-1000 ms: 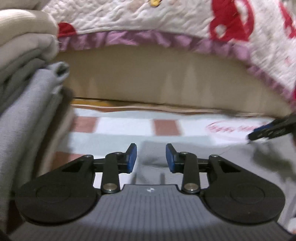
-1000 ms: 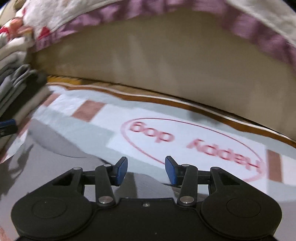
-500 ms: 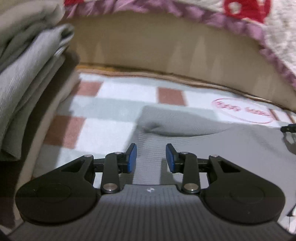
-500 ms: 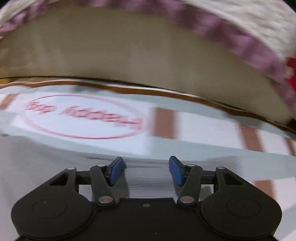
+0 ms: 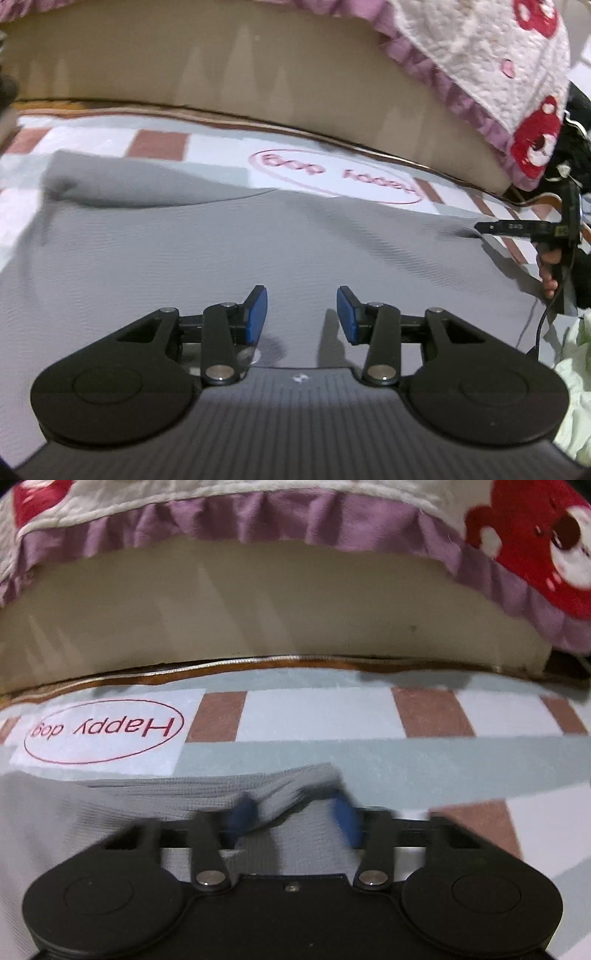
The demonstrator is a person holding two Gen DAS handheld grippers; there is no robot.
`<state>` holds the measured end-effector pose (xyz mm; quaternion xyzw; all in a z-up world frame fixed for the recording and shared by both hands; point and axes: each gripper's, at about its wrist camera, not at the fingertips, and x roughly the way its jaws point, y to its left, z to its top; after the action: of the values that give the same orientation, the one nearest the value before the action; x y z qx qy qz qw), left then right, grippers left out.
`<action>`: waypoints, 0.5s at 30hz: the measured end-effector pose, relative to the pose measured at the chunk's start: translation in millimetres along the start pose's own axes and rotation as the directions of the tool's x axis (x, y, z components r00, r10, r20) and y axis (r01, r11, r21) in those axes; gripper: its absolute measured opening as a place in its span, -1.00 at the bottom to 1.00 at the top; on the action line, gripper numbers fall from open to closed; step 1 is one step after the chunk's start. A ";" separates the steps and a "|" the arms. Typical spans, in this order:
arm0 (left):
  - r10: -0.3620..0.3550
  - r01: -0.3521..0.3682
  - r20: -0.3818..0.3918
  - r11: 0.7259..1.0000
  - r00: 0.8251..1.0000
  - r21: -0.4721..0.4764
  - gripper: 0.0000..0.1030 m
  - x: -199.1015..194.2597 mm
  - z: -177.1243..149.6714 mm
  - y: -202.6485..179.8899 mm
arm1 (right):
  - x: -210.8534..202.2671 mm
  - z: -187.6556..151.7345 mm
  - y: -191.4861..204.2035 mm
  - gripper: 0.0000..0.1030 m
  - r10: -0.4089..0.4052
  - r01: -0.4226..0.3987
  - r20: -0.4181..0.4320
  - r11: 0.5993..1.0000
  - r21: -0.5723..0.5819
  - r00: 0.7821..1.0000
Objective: Fold clothes
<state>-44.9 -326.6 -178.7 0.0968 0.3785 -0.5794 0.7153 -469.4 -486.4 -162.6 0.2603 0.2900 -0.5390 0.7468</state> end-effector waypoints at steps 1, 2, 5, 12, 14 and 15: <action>0.015 -0.015 0.000 1.000 1.000 0.017 -0.21 5.8 0.0 -4.5 | -0.3 5.2 -3.1 -1.00 -0.005 0.005 0.015 1.000 0.010 1.000; 0.029 -0.029 0.001 0.999 1.000 0.017 -0.21 10.6 0.4 -8.4 | -1.3 10.7 -6.6 -1.00 -0.019 0.019 0.039 1.000 0.025 0.999; 0.036 -0.036 -0.008 0.999 0.999 0.008 -0.24 21.7 2.4 -18.5 | 3.8 23.6 -17.7 -1.00 -0.047 0.044 0.054 0.998 0.054 0.997; 0.104 -0.099 -0.055 0.991 0.993 0.085 -0.21 21.7 1.6 -31.9 | -10.3 8.4 -40.5 -0.08 -0.075 0.076 -0.016 0.958 0.278 0.997; 0.148 -0.141 -0.071 0.986 0.986 0.091 -0.21 14.7 -1.5 -29.3 | -40.6 -8.3 -39.9 0.02 -0.077 0.076 -0.013 0.935 0.348 0.997; 0.167 -0.160 -0.079 0.983 0.983 0.090 -0.21 9.5 -4.1 -26.3 | -57.0 -19.6 -37.3 0.02 -0.068 0.068 -0.012 0.928 0.366 0.998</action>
<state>-70.0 -339.6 -179.9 0.1824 0.3751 -0.5293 0.7388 -522.3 -445.9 -138.4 0.3845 0.1931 -0.6091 0.6662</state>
